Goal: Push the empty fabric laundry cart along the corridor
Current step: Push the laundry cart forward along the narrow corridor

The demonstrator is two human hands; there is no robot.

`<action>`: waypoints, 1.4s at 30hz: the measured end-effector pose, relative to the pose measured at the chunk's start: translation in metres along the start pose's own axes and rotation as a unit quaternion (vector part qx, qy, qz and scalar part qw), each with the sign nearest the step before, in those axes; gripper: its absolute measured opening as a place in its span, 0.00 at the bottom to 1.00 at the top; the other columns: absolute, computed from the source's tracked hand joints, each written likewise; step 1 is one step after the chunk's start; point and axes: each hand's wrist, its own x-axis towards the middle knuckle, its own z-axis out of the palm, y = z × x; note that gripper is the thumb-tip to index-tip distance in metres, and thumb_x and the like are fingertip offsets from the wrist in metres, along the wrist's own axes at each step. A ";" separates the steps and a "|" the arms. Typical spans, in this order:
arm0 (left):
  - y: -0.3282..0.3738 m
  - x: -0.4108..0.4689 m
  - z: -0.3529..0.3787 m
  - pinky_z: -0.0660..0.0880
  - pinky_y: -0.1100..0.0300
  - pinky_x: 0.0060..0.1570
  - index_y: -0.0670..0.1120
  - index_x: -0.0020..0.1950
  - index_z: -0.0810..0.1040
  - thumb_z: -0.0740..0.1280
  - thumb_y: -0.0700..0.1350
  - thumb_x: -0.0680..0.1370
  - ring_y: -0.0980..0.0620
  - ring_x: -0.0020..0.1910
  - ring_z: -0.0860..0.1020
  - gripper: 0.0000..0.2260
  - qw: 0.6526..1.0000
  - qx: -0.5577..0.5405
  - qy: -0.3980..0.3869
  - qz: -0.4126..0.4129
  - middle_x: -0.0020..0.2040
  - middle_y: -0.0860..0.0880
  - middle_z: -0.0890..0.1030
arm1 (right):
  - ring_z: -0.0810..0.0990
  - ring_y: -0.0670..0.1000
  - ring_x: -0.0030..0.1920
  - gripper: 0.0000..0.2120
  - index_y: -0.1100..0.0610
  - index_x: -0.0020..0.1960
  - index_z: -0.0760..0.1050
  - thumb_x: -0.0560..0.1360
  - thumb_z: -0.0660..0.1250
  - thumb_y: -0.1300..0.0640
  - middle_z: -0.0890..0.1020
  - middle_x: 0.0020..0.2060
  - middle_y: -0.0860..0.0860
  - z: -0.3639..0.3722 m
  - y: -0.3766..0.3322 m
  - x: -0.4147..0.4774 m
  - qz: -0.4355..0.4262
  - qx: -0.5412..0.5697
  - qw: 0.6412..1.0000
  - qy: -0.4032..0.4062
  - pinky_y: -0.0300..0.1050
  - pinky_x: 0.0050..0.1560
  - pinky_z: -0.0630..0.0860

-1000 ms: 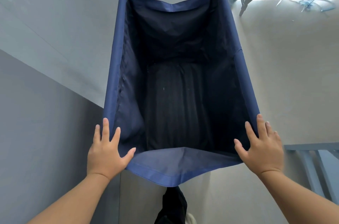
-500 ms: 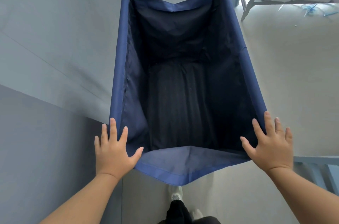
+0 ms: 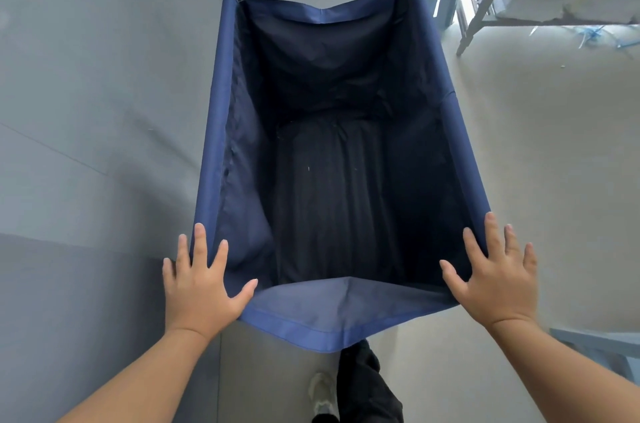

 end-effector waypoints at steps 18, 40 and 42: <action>0.010 0.129 -0.014 0.64 0.28 0.61 0.43 0.69 0.75 0.58 0.71 0.68 0.28 0.73 0.62 0.41 1.000 -0.001 0.000 -0.010 0.80 0.37 0.57 | 0.73 0.71 0.68 0.31 0.60 0.66 0.78 0.75 0.57 0.38 0.68 0.76 0.61 0.015 -0.005 0.129 0.006 0.014 1.000 -0.012 0.71 0.65 0.65; -0.002 0.276 -0.024 0.63 0.29 0.64 0.44 0.71 0.73 0.57 0.73 0.68 0.30 0.75 0.61 0.42 0.999 -0.001 -0.029 -0.013 0.82 0.40 0.55 | 0.73 0.71 0.69 0.32 0.60 0.66 0.78 0.75 0.56 0.38 0.68 0.76 0.62 0.028 -0.030 0.267 0.009 0.017 0.999 -0.040 0.71 0.65 0.64; -0.004 0.290 -0.025 0.63 0.29 0.64 0.45 0.71 0.73 0.57 0.73 0.68 0.30 0.75 0.60 0.42 0.999 -0.004 -0.033 -0.013 0.82 0.40 0.54 | 0.72 0.71 0.69 0.32 0.60 0.66 0.78 0.75 0.56 0.37 0.67 0.77 0.62 0.030 -0.032 0.281 0.009 0.019 0.999 -0.041 0.71 0.65 0.63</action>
